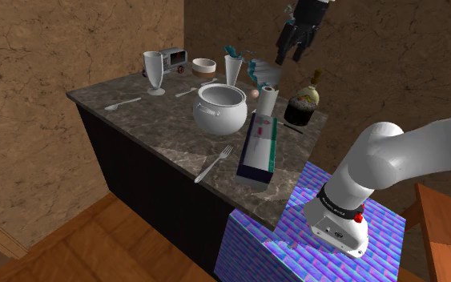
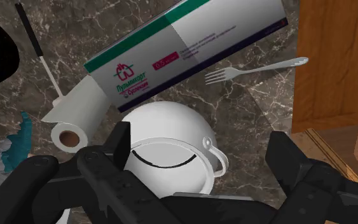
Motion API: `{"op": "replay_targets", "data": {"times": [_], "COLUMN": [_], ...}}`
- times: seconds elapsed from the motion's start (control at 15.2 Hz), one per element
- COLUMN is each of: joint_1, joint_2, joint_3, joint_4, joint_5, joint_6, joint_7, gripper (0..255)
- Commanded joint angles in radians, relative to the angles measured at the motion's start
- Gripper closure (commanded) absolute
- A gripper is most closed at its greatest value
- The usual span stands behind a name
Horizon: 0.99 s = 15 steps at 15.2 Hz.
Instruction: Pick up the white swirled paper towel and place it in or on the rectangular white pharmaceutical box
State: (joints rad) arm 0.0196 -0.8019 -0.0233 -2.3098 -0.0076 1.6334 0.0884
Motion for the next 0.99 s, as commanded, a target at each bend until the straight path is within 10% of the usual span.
{"op": "replay_targets", "data": {"times": [0.0, 0.92], "joint_1": [0.000, -0.041], "joint_2": [0.000, 0.344], "joint_3": [0.000, -0.198], "joint_4": [0.000, -0.016], "joint_5": [0.000, -0.109], "joint_6": [0.000, 0.314], "joint_7": [0.000, -0.251], "gripper": [0, 0]}}
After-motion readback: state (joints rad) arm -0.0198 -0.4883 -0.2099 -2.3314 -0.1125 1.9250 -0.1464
